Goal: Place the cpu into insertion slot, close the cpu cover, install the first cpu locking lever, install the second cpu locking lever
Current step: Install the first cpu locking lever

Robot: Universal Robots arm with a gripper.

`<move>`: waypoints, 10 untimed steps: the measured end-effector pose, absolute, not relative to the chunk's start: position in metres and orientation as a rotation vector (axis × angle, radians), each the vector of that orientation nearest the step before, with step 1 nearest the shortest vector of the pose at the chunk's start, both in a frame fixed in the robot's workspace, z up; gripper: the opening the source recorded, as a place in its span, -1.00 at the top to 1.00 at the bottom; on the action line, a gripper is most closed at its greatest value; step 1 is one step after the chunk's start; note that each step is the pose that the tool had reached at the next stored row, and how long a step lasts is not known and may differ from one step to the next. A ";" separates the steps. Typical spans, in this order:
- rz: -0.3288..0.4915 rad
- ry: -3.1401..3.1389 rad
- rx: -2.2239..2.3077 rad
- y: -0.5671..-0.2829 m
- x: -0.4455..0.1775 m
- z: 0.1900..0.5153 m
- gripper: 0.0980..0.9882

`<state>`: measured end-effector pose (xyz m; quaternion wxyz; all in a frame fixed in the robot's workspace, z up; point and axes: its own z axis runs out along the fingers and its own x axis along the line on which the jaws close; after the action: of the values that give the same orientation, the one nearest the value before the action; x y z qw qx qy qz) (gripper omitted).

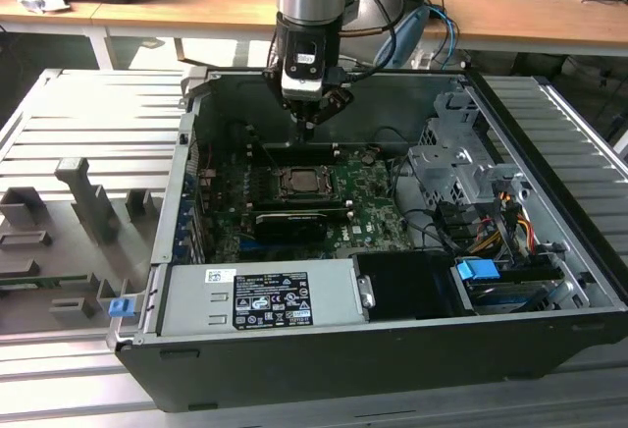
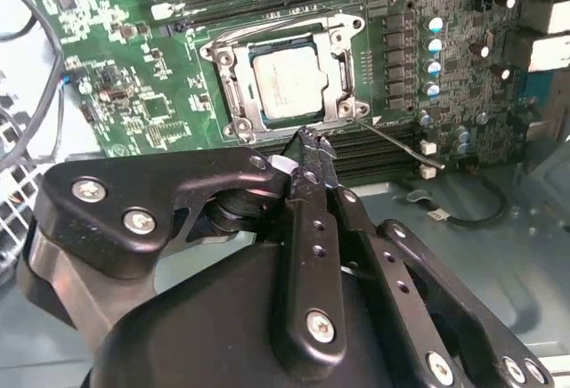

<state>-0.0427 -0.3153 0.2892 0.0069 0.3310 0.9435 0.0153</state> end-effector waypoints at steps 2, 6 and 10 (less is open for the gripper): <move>0.048 2.974 0.970 -0.315 -0.043 0.289 0.98; 0.049 3.030 0.783 -0.315 -0.043 0.289 0.98; 0.050 3.068 0.627 -0.315 -0.043 0.289 0.98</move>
<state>-0.0428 -0.3153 0.2887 0.0048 0.2003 0.9796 0.0160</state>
